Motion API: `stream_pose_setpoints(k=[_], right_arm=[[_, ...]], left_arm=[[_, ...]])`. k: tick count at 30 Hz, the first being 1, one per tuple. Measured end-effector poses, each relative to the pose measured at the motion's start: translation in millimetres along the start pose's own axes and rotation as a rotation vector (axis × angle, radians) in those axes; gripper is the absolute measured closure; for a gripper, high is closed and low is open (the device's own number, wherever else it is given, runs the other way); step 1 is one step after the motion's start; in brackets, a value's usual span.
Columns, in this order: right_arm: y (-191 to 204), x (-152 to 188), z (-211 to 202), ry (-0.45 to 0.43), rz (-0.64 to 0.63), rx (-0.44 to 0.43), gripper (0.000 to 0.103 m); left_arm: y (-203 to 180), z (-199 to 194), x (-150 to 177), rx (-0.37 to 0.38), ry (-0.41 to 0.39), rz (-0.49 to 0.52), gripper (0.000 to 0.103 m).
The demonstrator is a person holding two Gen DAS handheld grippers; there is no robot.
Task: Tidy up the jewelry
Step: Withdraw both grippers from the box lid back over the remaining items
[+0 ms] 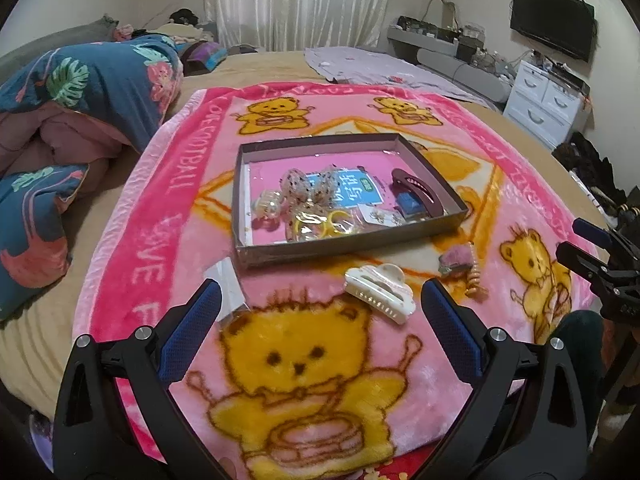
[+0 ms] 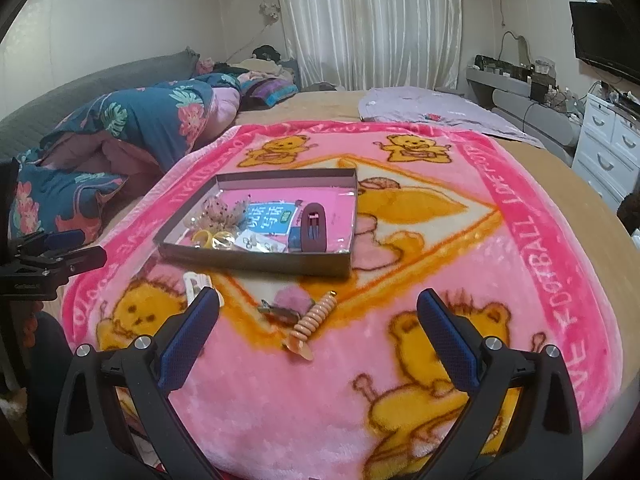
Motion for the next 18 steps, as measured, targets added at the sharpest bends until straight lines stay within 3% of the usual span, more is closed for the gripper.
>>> stream_pose_setpoints(k=[18], right_arm=[[0.3,29.2,29.5,0.098,-0.026,0.017,0.005]], left_arm=[[-23.5,38.1,41.1,0.038,0.114,0.07,0.01]])
Point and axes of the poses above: each gripper's, at about its wrist camera, not at the fingertips, and z roughly the way its jaws point, y to its left, x to its underside, the point moved 8 cm from there along z, roughly the way its jaws point, and after that the axes turned 2 degrees about -z, right-handed, at the moved point
